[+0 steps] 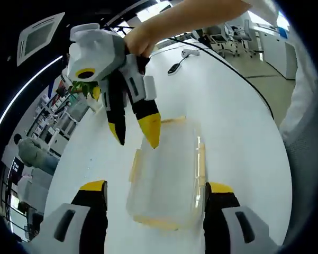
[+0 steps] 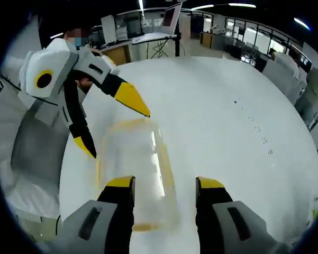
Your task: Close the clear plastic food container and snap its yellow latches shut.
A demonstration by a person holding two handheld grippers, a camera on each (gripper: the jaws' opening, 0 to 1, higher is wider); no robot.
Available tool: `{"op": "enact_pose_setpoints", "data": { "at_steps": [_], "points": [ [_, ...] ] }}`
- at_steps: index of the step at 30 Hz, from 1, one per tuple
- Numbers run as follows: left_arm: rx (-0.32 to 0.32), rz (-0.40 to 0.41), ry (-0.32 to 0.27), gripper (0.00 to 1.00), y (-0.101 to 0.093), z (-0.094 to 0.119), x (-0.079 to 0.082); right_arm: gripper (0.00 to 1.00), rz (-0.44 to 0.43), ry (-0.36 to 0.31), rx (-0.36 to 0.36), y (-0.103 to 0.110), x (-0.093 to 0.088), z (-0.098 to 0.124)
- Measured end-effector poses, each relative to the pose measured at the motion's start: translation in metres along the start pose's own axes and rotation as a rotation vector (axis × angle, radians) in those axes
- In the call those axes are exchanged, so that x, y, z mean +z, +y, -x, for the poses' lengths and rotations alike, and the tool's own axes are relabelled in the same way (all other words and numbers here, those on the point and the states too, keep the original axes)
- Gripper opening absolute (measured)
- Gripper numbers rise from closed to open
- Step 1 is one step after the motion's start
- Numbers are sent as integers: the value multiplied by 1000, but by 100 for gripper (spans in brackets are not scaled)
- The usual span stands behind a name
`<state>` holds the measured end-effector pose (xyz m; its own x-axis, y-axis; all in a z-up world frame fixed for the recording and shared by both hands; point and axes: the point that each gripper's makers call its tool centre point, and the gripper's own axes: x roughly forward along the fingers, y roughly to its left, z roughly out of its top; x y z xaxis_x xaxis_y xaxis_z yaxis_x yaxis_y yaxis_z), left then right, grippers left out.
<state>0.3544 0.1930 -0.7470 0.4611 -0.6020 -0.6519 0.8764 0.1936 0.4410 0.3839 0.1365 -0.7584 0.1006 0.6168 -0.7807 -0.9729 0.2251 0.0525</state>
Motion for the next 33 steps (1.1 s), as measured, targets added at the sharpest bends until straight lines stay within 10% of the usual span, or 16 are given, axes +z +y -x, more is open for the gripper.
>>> {"op": "enact_pose_setpoints", "data": {
  "at_steps": [9, 13, 28, 33],
  "points": [
    [-61, 46, 32, 77, -2, -2, -16, 57, 39, 13, 13, 23, -27, 6],
    [-133, 53, 173, 78, -12, -9, -45, 54, 62, 25, -4, 30, -36, 7],
    [-196, 47, 149, 78, -21, -28, -39, 75, 125, 124, 3, 31, -60, 3],
    [-185, 27, 170, 73, -19, -30, -43, 64, 136, 138, -7, 29, -65, -3]
  ]
}}
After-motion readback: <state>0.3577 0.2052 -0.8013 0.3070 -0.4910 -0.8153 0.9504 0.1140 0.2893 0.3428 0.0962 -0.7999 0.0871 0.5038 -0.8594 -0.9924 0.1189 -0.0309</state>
